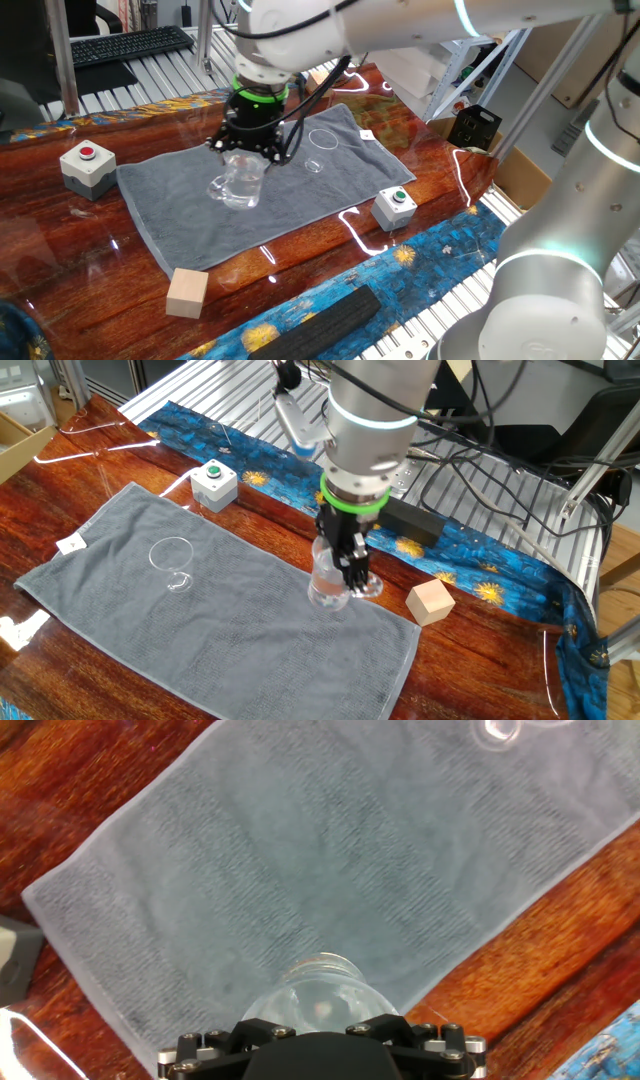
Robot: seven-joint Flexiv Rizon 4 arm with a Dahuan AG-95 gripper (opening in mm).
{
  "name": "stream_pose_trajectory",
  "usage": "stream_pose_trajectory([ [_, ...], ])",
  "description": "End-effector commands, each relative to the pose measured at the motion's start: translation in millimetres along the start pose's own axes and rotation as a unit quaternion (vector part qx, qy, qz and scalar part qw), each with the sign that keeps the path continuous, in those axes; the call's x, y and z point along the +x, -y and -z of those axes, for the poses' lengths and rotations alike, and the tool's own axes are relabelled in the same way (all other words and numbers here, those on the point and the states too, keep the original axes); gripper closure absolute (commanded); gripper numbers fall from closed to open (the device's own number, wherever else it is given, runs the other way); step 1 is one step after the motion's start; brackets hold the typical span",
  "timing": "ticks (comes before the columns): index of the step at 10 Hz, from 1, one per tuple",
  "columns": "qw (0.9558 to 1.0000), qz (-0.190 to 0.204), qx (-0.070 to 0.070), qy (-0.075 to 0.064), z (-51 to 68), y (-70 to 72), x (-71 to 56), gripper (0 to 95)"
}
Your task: Pour the water from one cup into another empty cup
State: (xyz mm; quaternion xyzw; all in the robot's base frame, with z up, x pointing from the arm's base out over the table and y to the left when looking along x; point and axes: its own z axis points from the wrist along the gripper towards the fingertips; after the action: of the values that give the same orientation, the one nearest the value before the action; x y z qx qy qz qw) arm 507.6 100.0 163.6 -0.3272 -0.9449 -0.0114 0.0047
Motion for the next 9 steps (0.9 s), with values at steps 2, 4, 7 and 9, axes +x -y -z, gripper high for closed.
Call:
stream_pose_trajectory([
  [2, 1.0000, -0.002, -0.002, -0.001, 1.8, 16.9, -8.1, 95.0],
  [4, 1.0000, -0.002, -0.001, -0.003, 2.3, 27.8, -13.1, 95.0],
  [7, 1.0000, -0.004, 0.000, -0.004, 0.4, 32.9, -16.8, 95.0],
  [9, 0.9999, -0.007, -0.002, -0.007, -1.1, 33.5, -18.0, 95.0],
])
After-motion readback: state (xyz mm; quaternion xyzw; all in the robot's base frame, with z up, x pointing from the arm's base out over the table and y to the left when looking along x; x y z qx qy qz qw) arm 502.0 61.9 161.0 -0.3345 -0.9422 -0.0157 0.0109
